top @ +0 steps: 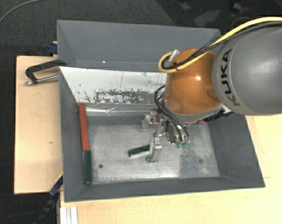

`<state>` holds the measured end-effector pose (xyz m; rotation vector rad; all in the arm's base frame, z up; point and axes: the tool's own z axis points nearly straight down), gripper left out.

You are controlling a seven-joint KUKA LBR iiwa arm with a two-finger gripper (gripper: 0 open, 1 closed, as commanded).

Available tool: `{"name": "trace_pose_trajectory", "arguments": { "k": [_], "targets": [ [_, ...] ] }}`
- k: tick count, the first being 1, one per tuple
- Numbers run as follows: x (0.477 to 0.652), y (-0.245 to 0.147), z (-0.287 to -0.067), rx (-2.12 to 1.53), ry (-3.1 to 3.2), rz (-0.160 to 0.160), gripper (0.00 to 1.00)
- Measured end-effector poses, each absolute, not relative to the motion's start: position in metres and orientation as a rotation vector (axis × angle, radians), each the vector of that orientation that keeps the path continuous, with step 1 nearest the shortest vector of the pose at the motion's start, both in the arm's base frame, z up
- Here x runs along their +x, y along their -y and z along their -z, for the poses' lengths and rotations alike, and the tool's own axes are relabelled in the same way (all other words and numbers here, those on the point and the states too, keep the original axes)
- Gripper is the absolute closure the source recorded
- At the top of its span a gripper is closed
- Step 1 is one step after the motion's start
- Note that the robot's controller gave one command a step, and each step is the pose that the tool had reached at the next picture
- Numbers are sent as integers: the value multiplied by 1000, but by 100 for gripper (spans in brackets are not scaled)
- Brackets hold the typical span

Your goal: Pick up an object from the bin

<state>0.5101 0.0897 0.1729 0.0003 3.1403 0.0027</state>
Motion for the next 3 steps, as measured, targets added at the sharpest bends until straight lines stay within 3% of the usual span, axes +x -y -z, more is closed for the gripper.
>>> {"name": "trace_pose_trajectory", "arguments": {
  "k": [1, 2, 3],
  "targets": [
    [490, -76, -66, -21, -3150, 1, 0],
    [493, -77, -70, -20, -3141, -2, 100],
    [508, -129, -253, -36, -3127, -8, 100]
  ]
}}
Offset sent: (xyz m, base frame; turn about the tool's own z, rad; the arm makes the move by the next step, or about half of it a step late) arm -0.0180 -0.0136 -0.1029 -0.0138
